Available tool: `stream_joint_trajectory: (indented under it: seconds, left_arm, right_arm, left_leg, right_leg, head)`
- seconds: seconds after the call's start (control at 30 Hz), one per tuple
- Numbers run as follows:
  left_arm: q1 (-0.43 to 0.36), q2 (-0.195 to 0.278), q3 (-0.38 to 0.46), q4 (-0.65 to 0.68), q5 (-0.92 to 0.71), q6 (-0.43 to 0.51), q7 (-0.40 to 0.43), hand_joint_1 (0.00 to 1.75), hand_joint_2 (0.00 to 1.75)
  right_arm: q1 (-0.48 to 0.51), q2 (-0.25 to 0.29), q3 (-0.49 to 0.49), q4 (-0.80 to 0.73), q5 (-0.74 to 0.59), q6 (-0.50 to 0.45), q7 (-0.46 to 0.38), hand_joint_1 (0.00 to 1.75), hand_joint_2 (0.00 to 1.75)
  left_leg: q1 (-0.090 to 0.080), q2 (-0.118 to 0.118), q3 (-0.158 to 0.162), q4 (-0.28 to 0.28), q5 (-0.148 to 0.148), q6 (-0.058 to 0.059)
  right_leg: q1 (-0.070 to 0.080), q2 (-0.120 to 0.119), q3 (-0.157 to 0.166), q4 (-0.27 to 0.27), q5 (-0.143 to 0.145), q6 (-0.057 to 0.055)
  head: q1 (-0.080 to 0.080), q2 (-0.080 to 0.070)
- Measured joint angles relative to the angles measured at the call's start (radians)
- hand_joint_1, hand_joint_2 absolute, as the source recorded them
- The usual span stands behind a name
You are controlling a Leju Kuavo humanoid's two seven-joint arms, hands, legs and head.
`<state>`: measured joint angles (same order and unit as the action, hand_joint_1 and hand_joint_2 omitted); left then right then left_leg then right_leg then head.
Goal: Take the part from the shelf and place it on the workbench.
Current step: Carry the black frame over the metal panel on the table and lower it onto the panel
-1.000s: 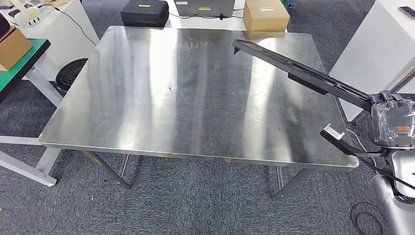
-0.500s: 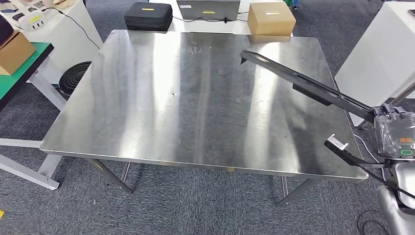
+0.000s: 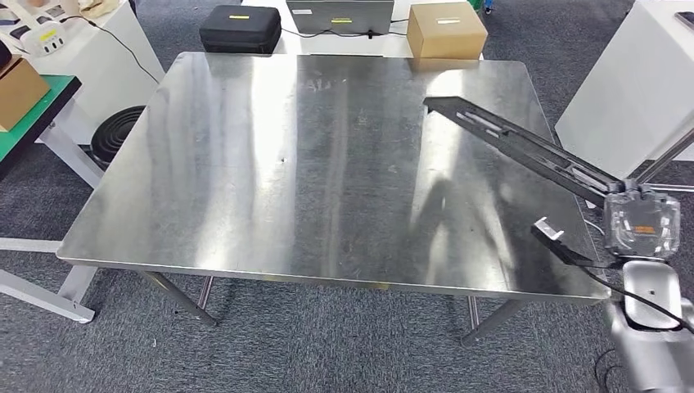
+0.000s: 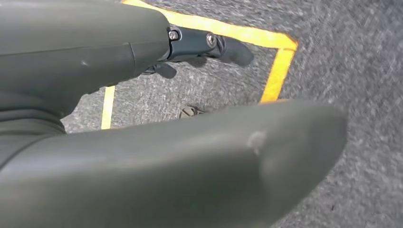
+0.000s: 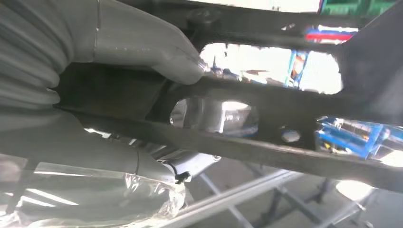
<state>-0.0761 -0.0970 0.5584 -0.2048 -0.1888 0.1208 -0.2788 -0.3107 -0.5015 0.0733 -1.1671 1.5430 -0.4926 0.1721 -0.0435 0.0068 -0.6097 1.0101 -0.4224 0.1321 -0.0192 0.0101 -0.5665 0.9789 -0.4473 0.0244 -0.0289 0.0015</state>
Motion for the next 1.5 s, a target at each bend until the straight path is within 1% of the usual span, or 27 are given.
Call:
stream_joint_trajectory:
  seconds: [0.1, 0.2, 0.23, 0.27, 0.3, 0.37, 0.4, 0.47, 0.53, 0.6, 0.7, 0.73, 0.77, 0.8, 0.87, 0.93, 0.97, 1.07, 1.1, 1.13, 1.2, 1.23, 1.27, 1.3, 1.37, 1.43, 1.5]
  left_arm:
    - [-0.003, 0.0, 0.0, -0.001, -0.001, -0.008, 0.001, 0.0, 0.0]
    - [-0.009, -0.004, 0.0, -0.001, -0.003, -0.014, 0.002, 0.0, 0.0]
    - [-0.01, -0.006, 0.0, -0.001, -0.003, -0.015, 0.003, 0.0, 0.0]
    - [-0.01, -0.007, 0.0, -0.001, -0.003, -0.017, 0.003, 0.0, 0.0]
    - [-0.009, -0.008, 0.0, -0.001, -0.003, -0.018, 0.004, 0.0, 0.0]
    - [-0.009, -0.009, 0.001, -0.001, -0.004, -0.018, 0.004, 0.0, 0.0]
    - [-0.01, -0.008, 0.001, -0.001, -0.004, -0.017, 0.004, 0.0, 0.0]
    - [-0.013, -0.005, 0.004, -0.002, -0.006, -0.015, 0.003, 0.0, 0.0]
    - [-0.015, -0.003, 0.008, -0.002, -0.008, -0.011, 0.002, 0.0, 0.0]
    - [-0.017, -0.002, 0.013, -0.002, -0.011, -0.005, 0.002, 0.0, 0.0]
    - [-0.019, -0.002, 0.017, -0.002, -0.018, 0.001, 0.003, 0.0, 0.0]
    - [-0.019, -0.002, 0.017, -0.002, -0.02, 0.001, 0.004, 0.0, 0.0]
    - [-0.019, -0.002, 0.018, -0.002, -0.02, 0.002, 0.005, 0.0, 0.44]
    - [-0.019, -0.002, 0.019, -0.002, -0.021, 0.002, 0.007, 0.0, 0.87]
    - [-0.02, -0.001, 0.02, -0.002, -0.022, 0.002, 0.013, 0.0, 1.75]
    - [-0.024, 0.001, 0.022, -0.002, -0.022, 0.005, 0.021, 0.0, 1.75]
    - [-0.026, 0.002, 0.024, -0.002, -0.022, 0.009, 0.025, 0.0, 1.75]
    - [-0.031, 0.002, 0.026, -0.002, -0.021, 0.023, 0.045, 0.0, 0.44]
    - [-0.032, 0.002, 0.026, -0.002, -0.021, 0.025, 0.053, 0.0, 0.0]
    - [-0.033, 0.001, 0.027, -0.002, -0.021, 0.026, 0.061, 0.0, 0.0]
    - [-0.034, 0.0, 0.029, -0.002, -0.021, 0.025, 0.071, 0.0, 0.0]
    - [-0.034, 0.0, 0.03, -0.002, -0.021, 0.023, 0.073, 0.0, 0.0]
    - [-0.033, 0.0, 0.032, -0.002, -0.021, 0.022, 0.074, 0.0, 0.0]
    - [-0.032, 0.0, 0.033, -0.002, -0.021, 0.021, 0.075, 0.0, 0.0]
    - [-0.032, -0.001, 0.036, -0.002, -0.021, 0.02, 0.076, 0.0, 0.0]
    - [-0.032, -0.002, 0.039, -0.002, -0.021, 0.019, 0.076, 0.0, 0.0]
    - [-0.032, -0.002, 0.041, -0.002, -0.021, 0.018, 0.076, 0.0, 0.0]
  right_arm:
    - [-0.07, 0.01, 0.077, 0.109, 0.0, -0.03, 0.044, 1.75, 1.75]
    - [-0.109, 0.013, 0.133, 0.192, 0.0, -0.044, 0.06, 1.75, 1.75]
    - [-0.113, 0.015, 0.144, 0.212, 0.0, -0.047, 0.062, 1.75, 1.75]
    - [-0.119, 0.017, 0.153, 0.23, 0.0, -0.05, 0.062, 1.75, 1.75]
    - [-0.127, 0.02, 0.161, 0.249, 0.0, -0.054, 0.062, 1.75, 1.75]
    - [-0.154, 0.03, 0.179, 0.293, 0.0, -0.077, 0.062, 1.75, 1.75]
    - [-0.173, 0.037, 0.194, 0.322, 0.0, -0.094, 0.065, 1.75, 1.75]
    - [-0.217, 0.062, 0.249, 0.395, 0.0, -0.137, 0.09, 1.75, 1.75]
    - [-0.257, 0.096, 0.317, 0.466, 0.0, -0.162, 0.126, 1.75, 1.75]
    - [-0.295, 0.131, 0.383, 0.522, 0.0, -0.165, 0.154, 1.75, 1.75]
    - [-0.344, 0.18, 0.469, 0.59, 0.0, -0.163, 0.168, 1.75, 1.75]
    - [-0.354, 0.194, 0.491, 0.608, 0.0, -0.163, 0.169, 1.75, 1.75]
    - [-0.361, 0.205, 0.51, 0.625, 0.0, -0.163, 0.17, 1.31, 1.31]
    - [-0.366, 0.216, 0.524, 0.638, 0.0, -0.164, 0.172, 0.87, 0.87]
    - [-0.373, 0.237, 0.547, 0.658, 0.0, -0.166, 0.18, 0.0, 0.0]
    - [-0.38, 0.256, 0.57, 0.672, 0.0, -0.168, 0.193, 0.0, 0.0]
    - [-0.383, 0.264, 0.582, 0.678, 0.0, -0.168, 0.199, 0.0, 0.0]
    - [-0.389, 0.288, 0.614, 0.695, 0.0, -0.168, 0.21, 0.0, 0.0]
    - [-0.393, 0.295, 0.622, 0.701, 0.0, -0.168, 0.21, 0.0, 0.0]
    - [-0.398, 0.301, 0.629, 0.708, 0.0, -0.168, 0.211, 0.0, 0.0]
    - [-0.404, 0.31, 0.639, 0.722, 0.0, -0.168, 0.211, 0.0, 0.0]
    - [-0.404, 0.313, 0.642, 0.728, 0.0, -0.167, 0.211, 0.0, 0.0]
    - [-0.403, 0.316, 0.645, 0.733, 0.0, -0.167, 0.211, 0.0, 0.0]
    - [-0.404, 0.318, 0.646, 0.738, 0.0, -0.167, 0.211, 0.0, 0.0]
    - [-0.407, 0.323, 0.648, 0.743, 0.0, -0.167, 0.211, 0.0, 0.0]
    - [-0.412, 0.327, 0.649, 0.746, 0.0, -0.168, 0.211, 0.0, 0.0]
    - [-0.416, 0.331, 0.652, 0.748, 0.0, -0.168, 0.211, 0.0, 0.0]
  left_leg:
    - [0.01, 0.002, 0.028, -0.05, 0.023, 0.0]
    - [0.015, -0.002, 0.038, -0.067, 0.032, -0.003]
    - [0.016, -0.005, 0.038, -0.066, 0.031, -0.005]
    - [0.017, -0.007, 0.038, -0.064, 0.03, -0.008]
    - [0.019, -0.009, 0.037, -0.06, 0.027, -0.014]
    - [0.024, -0.011, 0.03, -0.036, 0.013, -0.034]
    - [0.026, -0.01, 0.022, -0.019, 0.003, -0.046]
    - [0.025, -0.007, 0.007, 0.005, -0.01, -0.062]
    - [0.03, -0.005, 0.004, 0.015, -0.015, -0.069]
    - [0.038, -0.005, -0.01, 0.053, -0.04, -0.081]
    - [0.049, -0.006, -0.096, 0.227, -0.127, -0.101]
    - [0.052, -0.006, -0.123, 0.276, -0.14, -0.104]
    - [0.054, -0.006, -0.136, 0.292, -0.135, -0.103]
    - [0.054, -0.006, -0.129, 0.269, -0.112, -0.1]
    - [0.053, -0.008, -0.069, 0.138, -0.041, -0.087]
    - [0.047, -0.009, -0.02, 0.037, -0.004, -0.075]
    - [0.044, -0.009, -0.014, 0.022, -0.003, -0.072]
    - [0.041, -0.005, -0.001, -0.002, 0.007, -0.06]
    - [0.041, -0.004, 0.007, -0.017, 0.015, -0.053]
    - [0.042, -0.002, 0.014, -0.029, 0.022, -0.048]
    - [0.039, -0.004, 0.015, -0.034, 0.025, -0.043]
    - [0.037, -0.005, 0.014, -0.034, 0.025, -0.043]
    - [0.036, -0.007, 0.014, -0.034, 0.025, -0.042]
    - [0.034, -0.008, 0.014, -0.033, 0.024, -0.043]
    - [0.032, -0.01, 0.014, -0.028, 0.022, -0.046]
    - [0.025, -0.011, 0.008, -0.014, 0.014, -0.055]
    - [0.022, -0.011, 0.003, -0.004, 0.009, -0.064]
  right_leg:
    - [0.006, -0.006, -0.02, 0.033, -0.017, 0.005]
    - [-0.002, -0.008, -0.114, 0.214, -0.086, 0.005]
    - [-0.007, -0.008, -0.141, 0.262, -0.097, 0.012]
    - [-0.014, -0.009, -0.15, 0.274, -0.092, 0.024]
    - [-0.021, -0.01, -0.138, 0.243, -0.072, 0.039]
    - [-0.034, -0.013, -0.075, 0.113, -0.018, 0.068]
    - [-0.036, -0.01, -0.048, 0.06, 0.0, 0.071]
    - [-0.032, -0.004, -0.029, 0.026, 0.007, 0.053]
    - [-0.031, 0.003, -0.031, 0.03, 0.008, 0.03]
    - [-0.034, 0.006, -0.03, 0.03, 0.009, 0.017]
    - [-0.032, 0.007, -0.028, 0.03, 0.009, 0.007]
    - [-0.03, 0.006, -0.028, 0.03, 0.009, 0.007]
    - [-0.028, 0.006, -0.028, 0.03, 0.008, 0.006]
    - [-0.026, 0.006, -0.027, 0.03, 0.008, 0.006]
    - [-0.024, 0.007, -0.024, 0.029, 0.007, 0.005]
    - [-0.018, 0.008, -0.023, 0.025, 0.007, 0.006]
    - [-0.017, 0.008, -0.023, 0.022, 0.008, 0.007]
    - [-0.012, 0.004, -0.024, 0.017, 0.008, 0.018]
    - [-0.01, 0.001, -0.033, 0.034, -0.003, 0.017]
    - [-0.008, -0.002, -0.053, 0.074, -0.023, 0.013]
    - [-0.009, -0.004, -0.118, 0.208, -0.08, 0.002]
    - [-0.009, -0.004, -0.148, 0.267, -0.098, 0.002]
    - [-0.009, -0.004, -0.164, 0.297, -0.103, 0.006]
    - [-0.009, -0.005, -0.16, 0.285, -0.09, 0.013]
    - [-0.009, -0.007, -0.097, 0.156, -0.036, 0.027]
    - [-0.006, -0.011, -0.035, 0.036, 0.004, 0.024]
    - [-0.001, -0.011, -0.019, 0.005, 0.014, 0.013]
  head:
    - [-0.002, 0.0]
    - [0.001, 0.0]
    - [0.002, 0.0]
    - [0.002, 0.0]
    - [0.002, 0.0]
    - [0.004, 0.0]
    - [0.005, 0.0]
    - [0.005, 0.0]
    - [0.003, 0.0]
    - [0.001, 0.0]
    - [-0.002, 0.0]
    - [-0.002, 0.0]
    - [-0.002, 0.0]
    - [-0.002, 0.0]
    - [-0.002, 0.0]
    - [-0.002, 0.0]
    - [-0.001, 0.0]
    - [0.0, 0.0]
    - [0.0, 0.0]
    - [0.002, 0.0]
    - [0.004, 0.0]
    - [0.004, 0.0]
    - [0.004, 0.0]
    - [0.004, 0.0]
    - [0.004, 0.0]
    - [0.003, 0.0]
    - [0.0, 0.0]
